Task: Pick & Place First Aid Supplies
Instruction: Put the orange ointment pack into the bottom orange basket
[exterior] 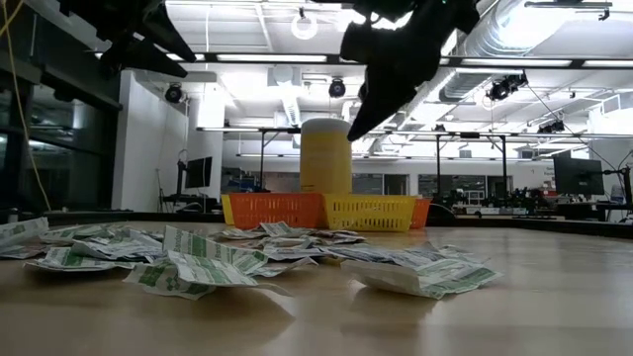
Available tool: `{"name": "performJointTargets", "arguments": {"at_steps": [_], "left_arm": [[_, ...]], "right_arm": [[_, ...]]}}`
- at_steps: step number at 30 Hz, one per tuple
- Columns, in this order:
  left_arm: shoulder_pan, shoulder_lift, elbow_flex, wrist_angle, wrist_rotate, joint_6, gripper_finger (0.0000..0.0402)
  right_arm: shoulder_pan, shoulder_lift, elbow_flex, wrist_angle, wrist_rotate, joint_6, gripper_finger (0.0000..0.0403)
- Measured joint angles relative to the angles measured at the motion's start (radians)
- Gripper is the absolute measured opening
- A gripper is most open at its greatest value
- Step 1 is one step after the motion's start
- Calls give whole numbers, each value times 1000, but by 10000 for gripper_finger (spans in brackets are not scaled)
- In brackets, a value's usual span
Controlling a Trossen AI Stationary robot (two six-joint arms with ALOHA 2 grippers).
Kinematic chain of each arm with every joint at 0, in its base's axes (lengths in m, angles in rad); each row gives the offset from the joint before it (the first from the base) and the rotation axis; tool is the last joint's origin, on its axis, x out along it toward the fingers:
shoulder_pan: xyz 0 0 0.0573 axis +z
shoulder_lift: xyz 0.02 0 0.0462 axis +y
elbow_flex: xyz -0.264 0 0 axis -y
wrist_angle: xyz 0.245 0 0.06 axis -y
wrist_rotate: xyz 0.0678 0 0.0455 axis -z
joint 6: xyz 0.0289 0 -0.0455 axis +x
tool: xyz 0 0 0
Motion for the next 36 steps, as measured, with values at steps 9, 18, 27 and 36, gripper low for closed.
{"name": "performJointTargets", "arguments": {"at_steps": [9, 18, 27, 36], "left_arm": [[0, 0, 0, 0, 0, -4, 149], [0, 0, 0, 0, 0, -4, 149], [0, 0, 0, -1, -1, -4, 149], [0, 0, 0, -1, -1, -4, 149]], "right_arm": [[56, 148, 0, 90, 0, -45, 130], [54, 258, 0, 119, 2, -61, 130], [54, 316, 0, 129, 54, -126, 130], [25, 322, 0, 129, 34, -100, 130]]}}
